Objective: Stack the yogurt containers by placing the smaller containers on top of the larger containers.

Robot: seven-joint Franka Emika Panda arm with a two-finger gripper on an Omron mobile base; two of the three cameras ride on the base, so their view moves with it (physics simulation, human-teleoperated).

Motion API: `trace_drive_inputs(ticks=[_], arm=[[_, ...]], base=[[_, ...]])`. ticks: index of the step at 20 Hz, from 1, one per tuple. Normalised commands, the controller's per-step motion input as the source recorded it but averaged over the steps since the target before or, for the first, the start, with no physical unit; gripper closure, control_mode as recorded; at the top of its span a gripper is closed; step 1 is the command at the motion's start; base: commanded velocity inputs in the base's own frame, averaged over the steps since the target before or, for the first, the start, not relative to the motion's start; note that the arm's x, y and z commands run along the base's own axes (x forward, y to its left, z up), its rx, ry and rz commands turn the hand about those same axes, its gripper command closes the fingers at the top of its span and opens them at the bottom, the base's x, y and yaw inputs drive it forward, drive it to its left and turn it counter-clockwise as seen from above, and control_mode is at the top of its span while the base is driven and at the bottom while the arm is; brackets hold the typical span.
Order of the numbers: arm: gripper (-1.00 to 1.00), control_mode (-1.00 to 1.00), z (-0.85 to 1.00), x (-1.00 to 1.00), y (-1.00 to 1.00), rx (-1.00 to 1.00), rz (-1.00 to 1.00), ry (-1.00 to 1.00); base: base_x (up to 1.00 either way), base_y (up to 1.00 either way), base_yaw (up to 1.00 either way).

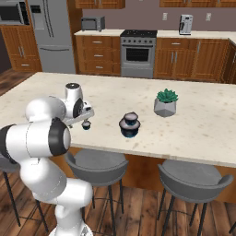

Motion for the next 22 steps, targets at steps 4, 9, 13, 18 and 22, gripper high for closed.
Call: trace_drive_inputs(ticks=[4,9,13,18,22], arm=[[-1.0,-1.0,-0.14,0.11,0.0,0.0,0.04,-0.02],[-1.0,-1.0,-0.14,0.08,0.0,0.0,0.03,-0.02],[-1.0,-1.0,-0.09,0.1,0.0,0.0,0.02,0.0],[-1.0,-1.0,-0.01,0.14,0.0,0.0,0.01,0.0],[-1.0,-1.0,0.0,0.23,0.01,0.0,0.01,0.0]], base=[[0.0,0.0,0.0],[0.0,0.0,0.0],[0.0,0.0,0.0],[0.0,0.0,0.0],[0.0,0.0,0.0]])
